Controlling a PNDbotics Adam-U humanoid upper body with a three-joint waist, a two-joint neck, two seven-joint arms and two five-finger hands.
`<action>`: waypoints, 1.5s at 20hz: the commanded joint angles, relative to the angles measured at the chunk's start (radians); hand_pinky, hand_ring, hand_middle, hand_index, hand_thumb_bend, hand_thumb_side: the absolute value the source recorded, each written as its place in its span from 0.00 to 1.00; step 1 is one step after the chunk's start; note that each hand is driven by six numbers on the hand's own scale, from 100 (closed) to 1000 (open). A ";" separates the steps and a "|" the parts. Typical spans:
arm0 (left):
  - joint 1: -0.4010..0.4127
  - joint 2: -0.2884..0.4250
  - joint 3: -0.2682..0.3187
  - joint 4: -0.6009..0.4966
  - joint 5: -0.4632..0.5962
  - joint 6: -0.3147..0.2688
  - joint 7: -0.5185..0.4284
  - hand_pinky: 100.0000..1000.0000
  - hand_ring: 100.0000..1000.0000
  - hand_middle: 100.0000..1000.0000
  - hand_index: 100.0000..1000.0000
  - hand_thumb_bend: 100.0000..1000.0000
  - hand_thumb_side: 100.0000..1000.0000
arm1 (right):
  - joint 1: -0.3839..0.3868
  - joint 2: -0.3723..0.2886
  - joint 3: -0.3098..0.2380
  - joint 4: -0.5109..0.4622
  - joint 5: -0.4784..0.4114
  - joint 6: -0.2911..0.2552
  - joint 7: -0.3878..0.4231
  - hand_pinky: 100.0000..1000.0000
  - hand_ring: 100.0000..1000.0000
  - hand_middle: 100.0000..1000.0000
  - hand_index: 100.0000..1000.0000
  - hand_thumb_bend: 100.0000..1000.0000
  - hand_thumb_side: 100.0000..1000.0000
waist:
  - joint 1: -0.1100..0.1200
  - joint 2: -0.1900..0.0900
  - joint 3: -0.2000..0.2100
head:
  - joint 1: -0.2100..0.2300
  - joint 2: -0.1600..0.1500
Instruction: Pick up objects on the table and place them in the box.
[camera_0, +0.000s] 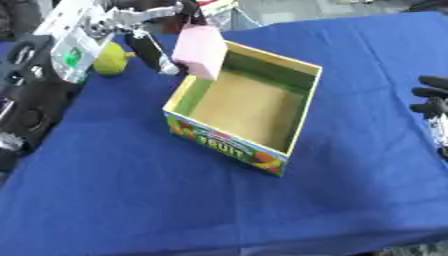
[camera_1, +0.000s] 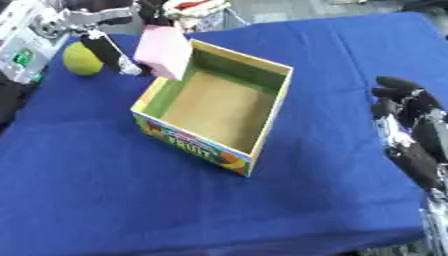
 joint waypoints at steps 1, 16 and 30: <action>-0.035 -0.037 -0.007 0.028 -0.025 -0.025 0.000 0.66 0.57 0.53 0.65 0.40 0.10 | -0.011 -0.007 0.002 -0.010 -0.009 -0.002 0.005 0.71 0.81 0.81 0.81 0.00 0.50 | -0.004 -0.013 -0.006 | 0.001 -0.009; -0.043 -0.145 -0.006 0.210 0.085 -0.108 -0.142 0.70 0.72 0.75 0.83 0.37 0.15 | -0.002 -0.005 0.000 -0.007 -0.013 -0.001 0.002 0.71 0.81 0.80 0.80 0.00 0.50 | -0.008 -0.008 -0.040 | -0.005 -0.016; -0.048 -0.062 0.056 0.118 0.101 -0.046 -0.106 0.71 0.72 0.79 0.88 0.63 0.35 | -0.003 -0.004 -0.005 -0.005 -0.011 0.001 -0.002 0.71 0.81 0.80 0.81 0.00 0.50 | -0.010 -0.006 -0.031 | -0.008 -0.021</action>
